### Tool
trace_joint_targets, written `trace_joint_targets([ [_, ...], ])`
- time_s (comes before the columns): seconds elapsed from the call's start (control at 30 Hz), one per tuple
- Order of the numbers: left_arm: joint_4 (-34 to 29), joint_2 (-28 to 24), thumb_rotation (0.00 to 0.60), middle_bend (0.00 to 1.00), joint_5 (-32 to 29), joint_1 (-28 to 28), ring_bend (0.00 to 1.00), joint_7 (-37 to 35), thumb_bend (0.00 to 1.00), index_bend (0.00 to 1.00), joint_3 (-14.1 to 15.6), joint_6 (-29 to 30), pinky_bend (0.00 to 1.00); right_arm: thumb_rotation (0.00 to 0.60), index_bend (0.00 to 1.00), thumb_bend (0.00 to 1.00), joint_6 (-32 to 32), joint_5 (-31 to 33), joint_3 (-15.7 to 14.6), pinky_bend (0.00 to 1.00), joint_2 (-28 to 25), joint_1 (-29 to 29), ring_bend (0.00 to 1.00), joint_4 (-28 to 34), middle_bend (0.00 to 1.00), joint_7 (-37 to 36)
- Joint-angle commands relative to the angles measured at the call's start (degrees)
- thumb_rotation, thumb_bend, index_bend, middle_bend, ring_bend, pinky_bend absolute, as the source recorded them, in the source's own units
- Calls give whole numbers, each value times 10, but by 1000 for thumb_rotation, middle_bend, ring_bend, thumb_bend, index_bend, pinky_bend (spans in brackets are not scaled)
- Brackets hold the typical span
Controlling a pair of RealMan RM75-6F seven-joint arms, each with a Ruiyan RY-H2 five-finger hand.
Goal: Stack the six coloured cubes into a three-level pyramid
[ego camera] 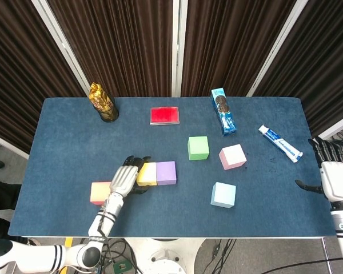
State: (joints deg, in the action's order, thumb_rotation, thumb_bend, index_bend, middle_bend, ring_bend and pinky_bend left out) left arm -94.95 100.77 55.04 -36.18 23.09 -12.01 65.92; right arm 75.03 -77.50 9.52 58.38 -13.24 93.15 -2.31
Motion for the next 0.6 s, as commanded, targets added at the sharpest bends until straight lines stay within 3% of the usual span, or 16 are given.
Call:
trace_joint_targets([
  [0.03, -21, -22, 600, 163, 2, 8, 78, 15, 260, 110, 4, 17, 47, 600, 0, 0, -12, -6, 5, 0, -9, -14, 0, 9, 0, 13],
  [0.2, -87, -97, 600, 147, 21, 52, 58, 8, 260, 110, 8, 78, 43, 600, 0, 0, -65, -10, 21, 0, -24, -63, 0, 33, 0, 38],
  [0.33, -122, -162, 600, 132, 55, 92, 38, -4, 260, 110, 19, 130, 43, 600, 0, 0, -151, 16, 34, 0, -11, -126, 0, 35, 0, 68],
  [0.43, -118, -197, 600, 109, 76, 124, 15, -18, 260, 110, 33, 164, 42, 600, 0, 0, -210, 39, 38, 0, 16, -172, 0, 25, 0, 98],
  [0.6, -80, -255, 600, 85, 115, 184, 0, -104, 257, 110, 55, 203, 42, 600, 0, 0, -304, 77, 41, 0, 82, -257, 0, -12, 0, 154],
])
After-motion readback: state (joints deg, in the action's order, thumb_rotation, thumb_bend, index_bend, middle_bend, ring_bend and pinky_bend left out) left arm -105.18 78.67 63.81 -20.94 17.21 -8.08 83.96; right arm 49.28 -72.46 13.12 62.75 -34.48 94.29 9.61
